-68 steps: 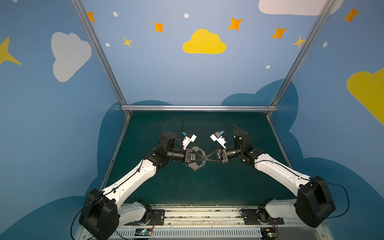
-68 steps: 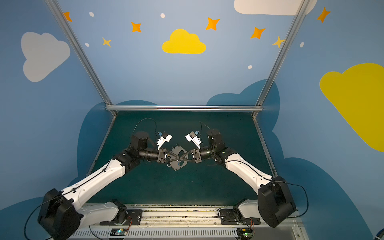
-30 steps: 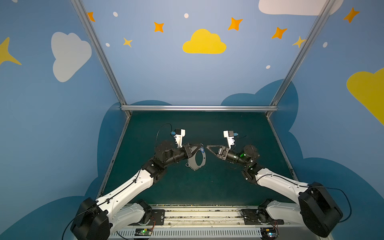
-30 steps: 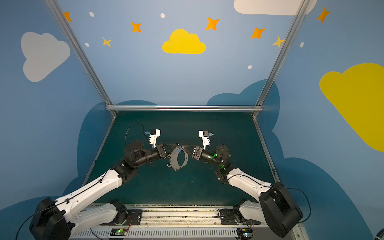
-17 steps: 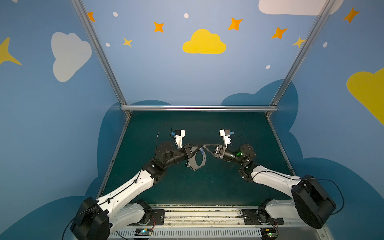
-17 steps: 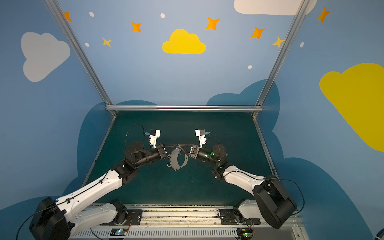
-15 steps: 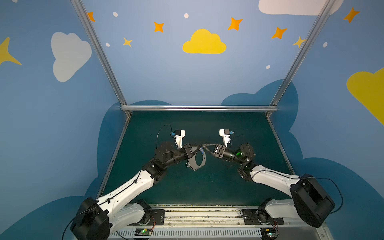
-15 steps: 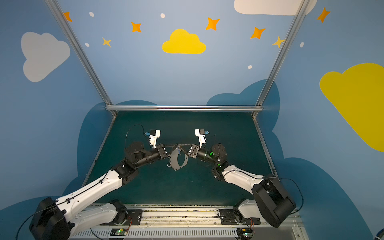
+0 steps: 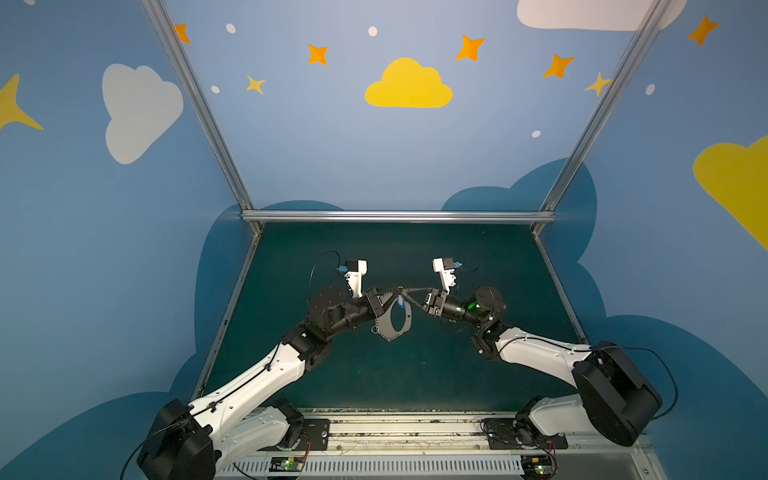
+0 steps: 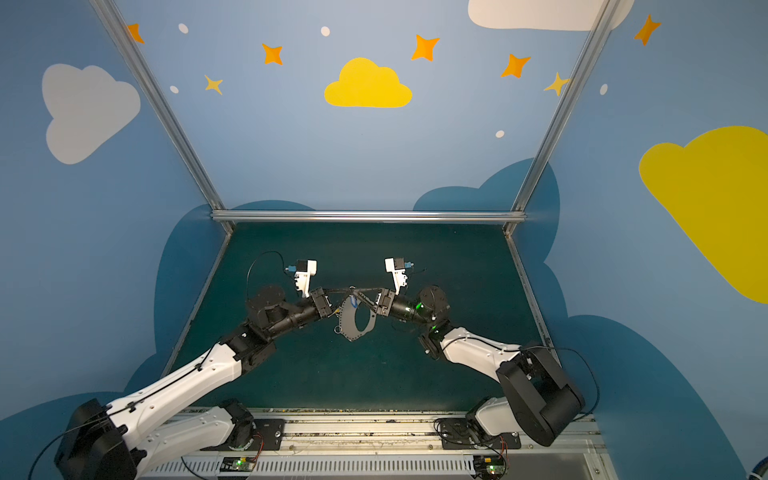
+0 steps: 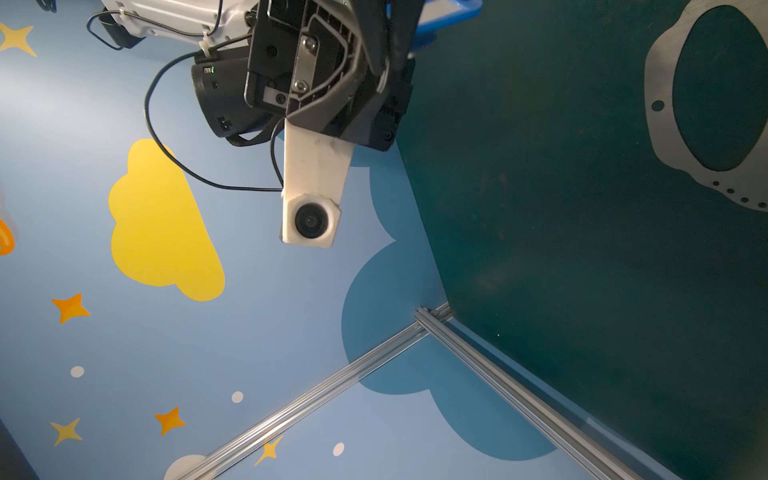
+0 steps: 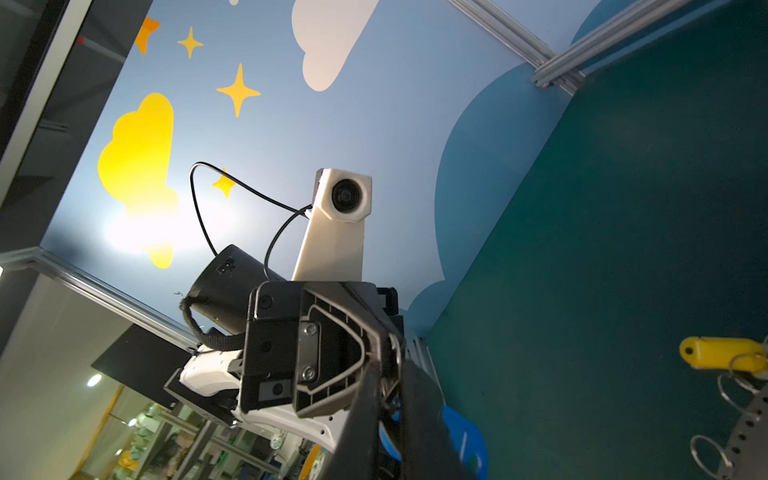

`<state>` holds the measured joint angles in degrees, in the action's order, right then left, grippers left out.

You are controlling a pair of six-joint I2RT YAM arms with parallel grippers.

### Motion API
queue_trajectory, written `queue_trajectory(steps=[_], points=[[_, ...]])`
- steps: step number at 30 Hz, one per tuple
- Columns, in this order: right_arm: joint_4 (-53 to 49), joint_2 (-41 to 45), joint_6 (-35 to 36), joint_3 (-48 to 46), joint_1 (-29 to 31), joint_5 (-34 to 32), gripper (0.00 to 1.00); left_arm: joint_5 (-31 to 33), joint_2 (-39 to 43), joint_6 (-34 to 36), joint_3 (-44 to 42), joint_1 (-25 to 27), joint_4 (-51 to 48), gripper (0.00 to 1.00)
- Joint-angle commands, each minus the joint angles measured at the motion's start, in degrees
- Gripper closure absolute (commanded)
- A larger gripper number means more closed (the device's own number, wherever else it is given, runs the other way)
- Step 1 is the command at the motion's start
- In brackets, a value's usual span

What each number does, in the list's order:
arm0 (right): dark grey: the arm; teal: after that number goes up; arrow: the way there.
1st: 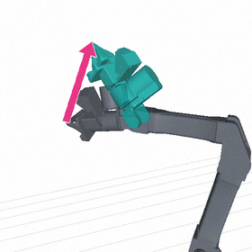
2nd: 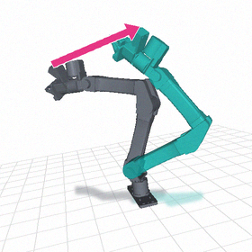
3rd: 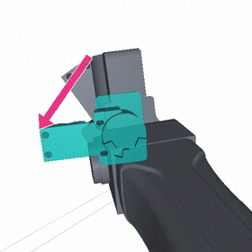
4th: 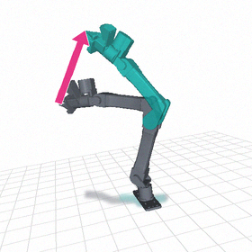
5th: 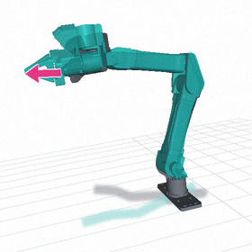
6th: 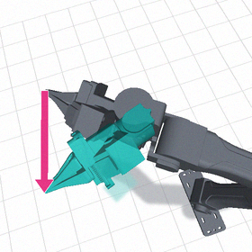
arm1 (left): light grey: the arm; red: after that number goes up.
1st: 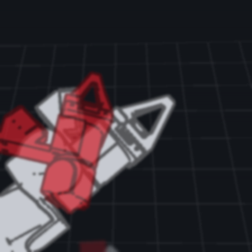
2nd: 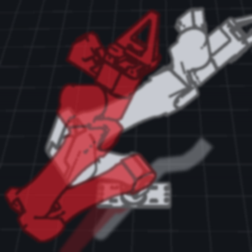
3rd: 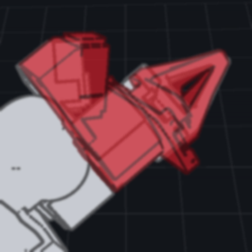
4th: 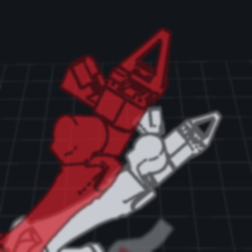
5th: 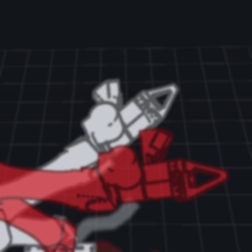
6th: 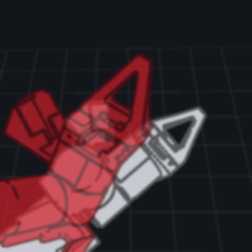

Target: Put the keys on the keyring

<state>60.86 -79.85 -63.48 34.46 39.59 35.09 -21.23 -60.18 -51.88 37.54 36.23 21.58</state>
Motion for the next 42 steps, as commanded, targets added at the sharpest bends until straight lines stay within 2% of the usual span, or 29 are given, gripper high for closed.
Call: queue_trajectory(steps=[1,6,8,12,14,18,24,33,42], points=[[0.5,0.11,0.77,1.43,0.28,1.07,0.98,0.97,0.64,0.02,-0.19,0.03,-0.03,0.89],[-7.81,1.2,4.45,3.0,-0.68,3.39,1.0,1.72,3.33,2.13,0.87,-0.95,-7.35,0.67],[-13.74,2.09,7.39,3.85,-1.54,5.49,1.0,0.89,5.07,3.29,1.71,-2.74,-11.85,0.64],[-30.02,2.5,16.7,9.35,-4.06,14.18,1.0,-7.46,5.66,4.72,3.77,-8.92,-18.57,0.6],[-35.43,2.73,20.47,10.84,-4.97,16.96,1.0,-11.64,4.62,6.74,5.66,-10.82,-22.51,0.6],[-41.52,2.28,26.21,13.75,-6.18,23.65,1.0,-19.98,1.14,10.79,9.89,-11.39,-27.08,0.63],[-42.84,1.59,28.39,15.99,-6.11,29.34,1.0,-29.16,-2.03,13.14,13.56,-10.78,-27.21,0.61],[-48.2,1.63,31.94,18.1,-6.02,32.71,1.0,-32.38,-5.45,19.35,17.58,-7.82,-34.72,0.66],[-48.74,1.63,32.31,18.54,-5.98,33.62,1.0,-33.91,-7.13,22.22,18.97,-6.69,-37.82,0.77]])
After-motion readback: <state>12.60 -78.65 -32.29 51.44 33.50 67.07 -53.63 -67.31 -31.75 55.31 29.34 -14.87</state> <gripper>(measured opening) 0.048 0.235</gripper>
